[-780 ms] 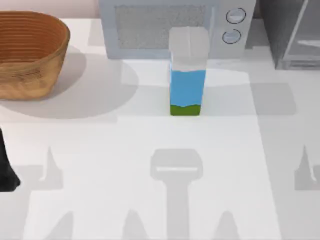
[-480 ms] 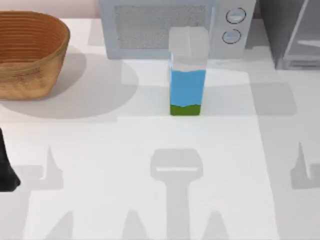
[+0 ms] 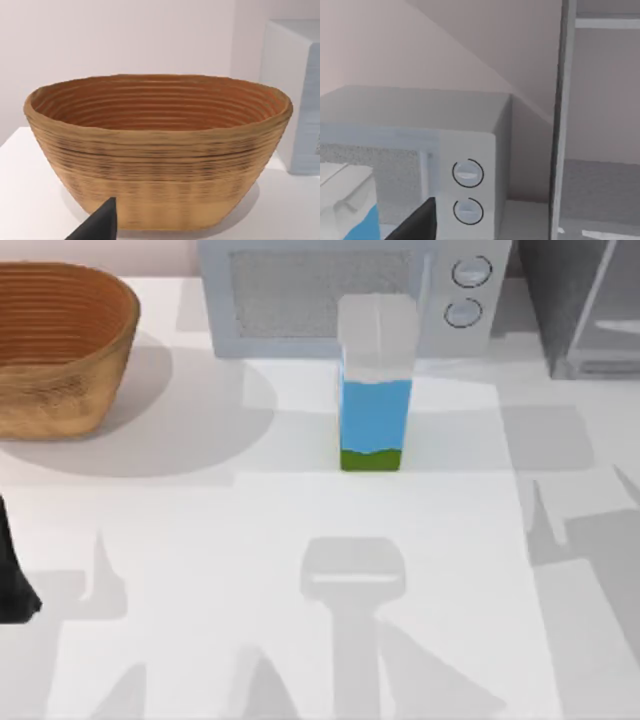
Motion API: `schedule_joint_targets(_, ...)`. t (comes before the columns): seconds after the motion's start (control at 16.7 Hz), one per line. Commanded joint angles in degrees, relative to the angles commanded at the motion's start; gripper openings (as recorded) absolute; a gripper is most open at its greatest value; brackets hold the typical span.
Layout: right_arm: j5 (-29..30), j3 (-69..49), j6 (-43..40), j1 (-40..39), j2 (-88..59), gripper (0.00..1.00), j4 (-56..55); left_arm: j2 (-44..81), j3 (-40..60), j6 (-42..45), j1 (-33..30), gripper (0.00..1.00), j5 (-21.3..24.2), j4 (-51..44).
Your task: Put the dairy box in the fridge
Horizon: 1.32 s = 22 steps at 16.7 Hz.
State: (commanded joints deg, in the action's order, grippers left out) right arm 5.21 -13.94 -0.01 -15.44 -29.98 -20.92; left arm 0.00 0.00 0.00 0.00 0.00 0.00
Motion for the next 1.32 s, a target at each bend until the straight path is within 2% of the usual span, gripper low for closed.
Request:
schedule_joint_targets(0.78,12.6,-19.2,-0.1,-15.5,-39.9,1.00,-26.4,0.0,0.0,0.0,0.0,1.00,0.0,0.0)
schedule_joint_targets(1.32,22.4,-29.8,1.7,-22.8,-64.4,1.00,-38.4,0.0,0.0,0.0,0.0,1.00,0.0,0.0)
